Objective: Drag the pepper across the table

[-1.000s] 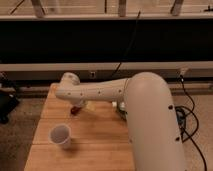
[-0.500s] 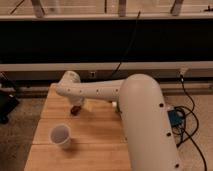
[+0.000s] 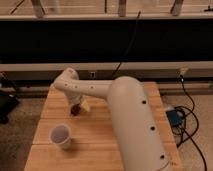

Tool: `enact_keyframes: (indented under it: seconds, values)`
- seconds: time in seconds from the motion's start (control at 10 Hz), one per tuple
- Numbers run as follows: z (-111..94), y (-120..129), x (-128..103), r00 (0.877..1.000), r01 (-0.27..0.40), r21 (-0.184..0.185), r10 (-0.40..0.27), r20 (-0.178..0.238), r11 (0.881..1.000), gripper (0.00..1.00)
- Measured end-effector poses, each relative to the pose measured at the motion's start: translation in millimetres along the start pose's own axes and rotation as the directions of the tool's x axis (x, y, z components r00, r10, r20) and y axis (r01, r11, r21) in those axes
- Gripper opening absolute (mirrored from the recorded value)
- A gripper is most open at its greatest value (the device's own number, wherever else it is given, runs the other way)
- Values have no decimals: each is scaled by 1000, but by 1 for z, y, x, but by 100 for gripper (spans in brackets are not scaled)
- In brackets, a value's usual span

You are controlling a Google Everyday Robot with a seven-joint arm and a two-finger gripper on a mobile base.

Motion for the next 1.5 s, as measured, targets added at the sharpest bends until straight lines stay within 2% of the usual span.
enact_keyframes:
  seconds: [0.1, 0.3, 0.6, 0.9, 1.1, 1.3, 1.5]
  values:
    - [0, -1, 1, 1000, 1, 3, -1, 11, 1000, 79]
    - [2, -2, -2, 1000, 7, 7, -7, 25, 1000, 66]
    - [3, 0, -3, 999, 10, 25, -11, 40, 1000, 34]
    - [-4, -1, -8, 999, 26, 39, -27, 32, 999, 5]
    - [-5, 2, -10, 999, 30, 50, -31, 34, 998, 0]
    - [-2, 15, -7, 999, 17, 55, -19, 42, 998, 0]
    - [-3, 17, -10, 999, 20, 64, -23, 46, 998, 0]
